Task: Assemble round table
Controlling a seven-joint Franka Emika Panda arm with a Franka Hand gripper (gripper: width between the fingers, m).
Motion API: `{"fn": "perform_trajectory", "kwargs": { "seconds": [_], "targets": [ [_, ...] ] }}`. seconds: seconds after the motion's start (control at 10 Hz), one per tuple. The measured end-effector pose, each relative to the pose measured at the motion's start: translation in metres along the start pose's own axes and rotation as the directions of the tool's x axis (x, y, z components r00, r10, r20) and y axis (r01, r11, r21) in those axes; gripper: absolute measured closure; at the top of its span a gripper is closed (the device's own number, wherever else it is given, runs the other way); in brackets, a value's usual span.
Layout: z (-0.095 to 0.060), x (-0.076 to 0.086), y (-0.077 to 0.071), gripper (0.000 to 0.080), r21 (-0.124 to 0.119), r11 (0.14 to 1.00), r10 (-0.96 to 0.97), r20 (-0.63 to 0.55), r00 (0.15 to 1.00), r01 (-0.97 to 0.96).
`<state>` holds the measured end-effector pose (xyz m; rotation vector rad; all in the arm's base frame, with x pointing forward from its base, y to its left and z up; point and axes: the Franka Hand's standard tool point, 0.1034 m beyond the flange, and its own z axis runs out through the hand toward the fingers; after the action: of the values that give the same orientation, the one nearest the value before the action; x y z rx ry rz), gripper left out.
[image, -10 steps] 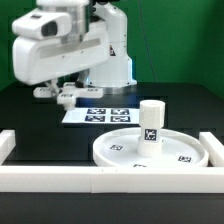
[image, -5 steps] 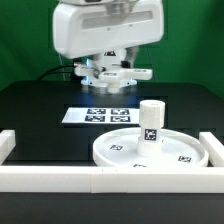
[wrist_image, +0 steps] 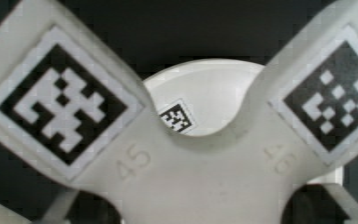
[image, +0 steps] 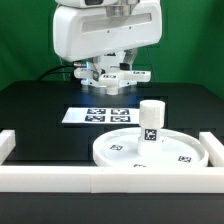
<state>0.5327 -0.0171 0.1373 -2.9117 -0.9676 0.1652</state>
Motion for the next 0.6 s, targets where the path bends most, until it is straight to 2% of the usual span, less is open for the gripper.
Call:
{"fn": "perform_trajectory", "kwargs": {
  "seconds": [0.2,0.3,0.6],
  "targets": [
    [-0.011,0.04,-0.001,0.0357,-0.014,1.0,-0.02,-0.029,0.999,0.019],
    [-0.011,0.048,-0.004,0.0357,-0.019,0.999,-0.035,-0.036,0.999,0.034],
    [-0.009,0.045,-0.003,0.0357,-0.016,0.999,-0.029,-0.032,0.999,0.028]
  ]
}}
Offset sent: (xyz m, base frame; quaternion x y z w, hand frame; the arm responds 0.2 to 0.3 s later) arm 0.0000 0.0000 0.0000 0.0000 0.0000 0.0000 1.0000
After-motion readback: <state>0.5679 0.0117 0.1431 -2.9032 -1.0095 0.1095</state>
